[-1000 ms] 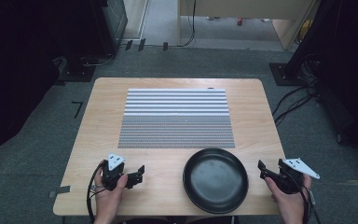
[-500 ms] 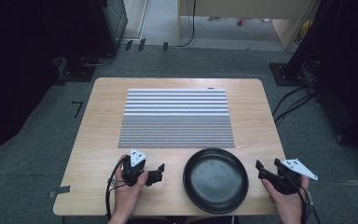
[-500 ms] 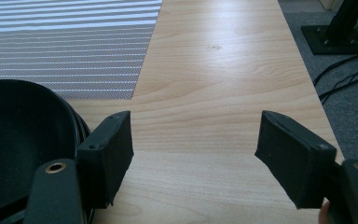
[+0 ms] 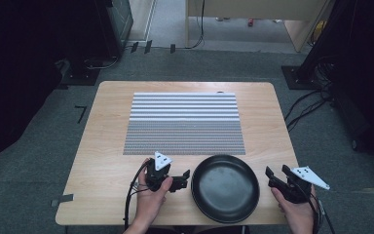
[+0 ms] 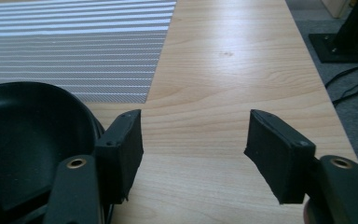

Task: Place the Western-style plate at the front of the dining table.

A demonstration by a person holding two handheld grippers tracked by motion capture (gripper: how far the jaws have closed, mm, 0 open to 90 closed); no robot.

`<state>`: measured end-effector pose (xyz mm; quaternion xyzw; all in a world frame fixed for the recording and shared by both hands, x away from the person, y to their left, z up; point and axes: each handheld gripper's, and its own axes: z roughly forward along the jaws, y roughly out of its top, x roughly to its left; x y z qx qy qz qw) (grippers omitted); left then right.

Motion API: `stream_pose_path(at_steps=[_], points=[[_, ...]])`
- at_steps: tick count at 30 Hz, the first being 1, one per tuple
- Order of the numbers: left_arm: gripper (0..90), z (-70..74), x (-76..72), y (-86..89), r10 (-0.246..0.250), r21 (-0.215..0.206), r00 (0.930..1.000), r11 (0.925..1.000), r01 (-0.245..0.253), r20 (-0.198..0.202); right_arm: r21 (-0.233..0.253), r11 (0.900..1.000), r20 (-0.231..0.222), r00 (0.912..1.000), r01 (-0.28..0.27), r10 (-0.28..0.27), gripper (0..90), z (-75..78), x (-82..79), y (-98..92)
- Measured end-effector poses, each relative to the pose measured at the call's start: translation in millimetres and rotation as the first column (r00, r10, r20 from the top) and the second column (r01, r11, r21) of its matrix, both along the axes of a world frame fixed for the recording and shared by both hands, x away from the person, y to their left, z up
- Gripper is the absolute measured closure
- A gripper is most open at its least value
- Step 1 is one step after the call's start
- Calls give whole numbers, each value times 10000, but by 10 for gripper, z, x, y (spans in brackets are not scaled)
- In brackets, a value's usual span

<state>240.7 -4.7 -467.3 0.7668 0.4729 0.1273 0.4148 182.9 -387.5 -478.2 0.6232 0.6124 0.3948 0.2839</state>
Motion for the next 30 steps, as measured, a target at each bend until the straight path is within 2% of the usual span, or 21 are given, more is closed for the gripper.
stream_pose_path(at_steps=[3,4,5,9,12,14,17,20,21,24,26,28,29,30], points=[[91,18,5,-61,-125,-75,9999,9999,125,-19,186,9997,34,9999,-143,142,376,2,1,-1],[100,31,8,-125,-198,-83,9998,9998,198,-5,417,9988,93,9996,-261,257,398,0,2,-4],[138,31,8,-125,-198,-83,9998,9998,198,-5,460,9985,155,9995,-280,273,410,-4,1,-2],[142,40,1,-246,-390,-125,9992,9992,389,-89,721,9965,241,9989,-418,401,433,-26,-8,19],[142,27,-23,-308,-617,-146,9979,9980,614,-182,791,9951,-41,9982,-594,599,467,-47,-12,59],[141,16,-36,-318,-704,-114,9973,9975,702,-212,1036,9925,-146,9976,-655,674,507,-62,-18,93],[142,-12,-58,-313,-739,-163,9968,9972,734,-313,1097,9912,-258,9967,-743,776,530,-66,-18,119],[142,-82,-88,-309,-816,-169,9950,9966,808,-569,1330,9877,-802,9923,-828,940,589,-77,-33,155],[143,-82,-88,-309,-816,-169,9950,9966,808,-569,1330,9877,-802,9923,-828,940,589,-77,-33,155],[150,-132,-107,-317,-961,-137,9927,9953,954,-726,1772,9799,-909,9899,-918,1092,675,-72,-70,164],[154,-153,-118,-329,-976,-75,9920,9952,973,-805,1809,9784,-986,9880,-998,1190,696,-76,-74,171],[160,-170,-131,-344,-1019,1,9907,9948,1023,-905,2060,9721,-1039,9853,-1120,1355,736,-82,-83,182],[173,-178,-140,-351,-976,25,9908,9952,982,-940,2186,9685,-1107,9831,-1190,1458,754,-88,-83,185],[231,-183,-147,-354,-922,83,9911,9956,934,-960,2387,9628,-1206,9800,-1264,1585,778,-100,-85,196]])
